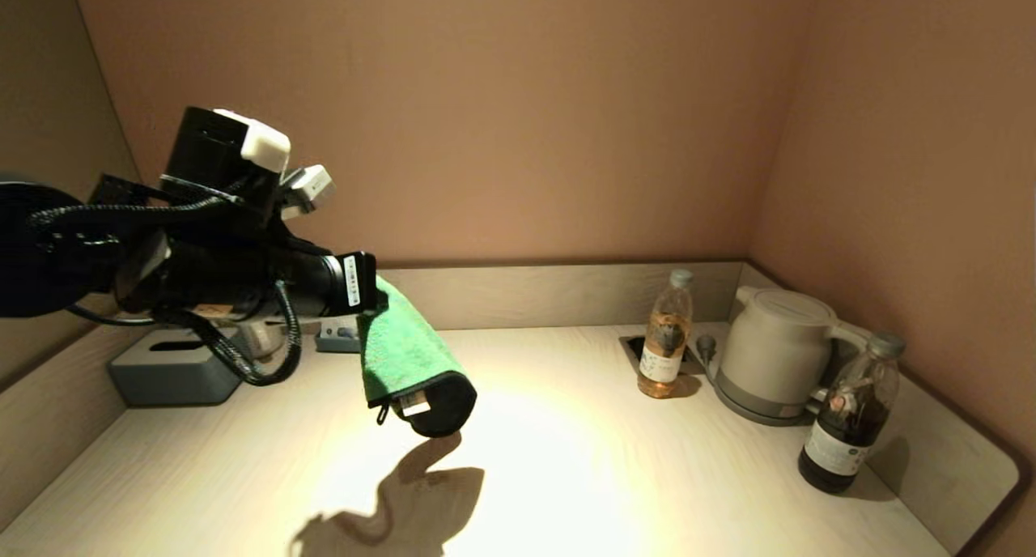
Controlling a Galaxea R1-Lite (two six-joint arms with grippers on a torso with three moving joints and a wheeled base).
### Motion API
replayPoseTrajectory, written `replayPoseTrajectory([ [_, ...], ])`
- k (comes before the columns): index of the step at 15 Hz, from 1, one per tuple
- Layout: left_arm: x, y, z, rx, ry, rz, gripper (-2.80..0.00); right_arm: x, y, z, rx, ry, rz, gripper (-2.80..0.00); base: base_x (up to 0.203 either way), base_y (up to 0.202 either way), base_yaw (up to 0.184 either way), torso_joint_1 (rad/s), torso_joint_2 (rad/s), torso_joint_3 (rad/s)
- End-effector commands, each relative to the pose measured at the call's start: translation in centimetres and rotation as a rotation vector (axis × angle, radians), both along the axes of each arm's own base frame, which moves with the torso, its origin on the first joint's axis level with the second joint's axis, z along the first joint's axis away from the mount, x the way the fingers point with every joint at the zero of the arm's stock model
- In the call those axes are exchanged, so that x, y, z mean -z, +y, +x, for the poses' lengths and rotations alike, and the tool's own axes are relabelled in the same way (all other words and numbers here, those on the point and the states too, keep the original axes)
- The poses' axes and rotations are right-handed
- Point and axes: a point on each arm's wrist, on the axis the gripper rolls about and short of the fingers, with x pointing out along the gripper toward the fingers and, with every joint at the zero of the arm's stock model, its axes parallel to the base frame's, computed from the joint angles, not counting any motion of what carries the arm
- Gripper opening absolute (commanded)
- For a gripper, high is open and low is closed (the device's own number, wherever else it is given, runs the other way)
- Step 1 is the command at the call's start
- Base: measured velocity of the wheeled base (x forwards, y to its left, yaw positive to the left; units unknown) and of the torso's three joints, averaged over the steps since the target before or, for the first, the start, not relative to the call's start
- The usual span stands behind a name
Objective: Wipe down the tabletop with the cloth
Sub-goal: Sweep the stains on the table
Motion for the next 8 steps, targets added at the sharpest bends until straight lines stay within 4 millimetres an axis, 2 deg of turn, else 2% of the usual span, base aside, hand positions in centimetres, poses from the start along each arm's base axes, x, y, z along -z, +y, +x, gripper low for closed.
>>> replayPoseTrajectory([
  [1, 2.9, -2.1, 1.5, 0.002, 0.038, 0.053, -2.8, 0.0, 0.0, 0.0, 0.0, 0.0, 0.0, -2.8, 0.0, 0.0, 0.0, 0.0, 0.0, 0.0],
  [6, 7.3, -5.0, 3.5, 0.033, 0.119, 0.11, -2.8, 0.0, 0.0, 0.0, 0.0, 0.0, 0.0, -2.8, 0.0, 0.0, 0.0, 0.0, 0.0, 0.0],
  [8, 8.6, -6.1, 3.4, 0.055, 0.143, 0.126, -2.8, 0.0, 0.0, 0.0, 0.0, 0.0, 0.0, -2.8, 0.0, 0.0, 0.0, 0.0, 0.0, 0.0],
])
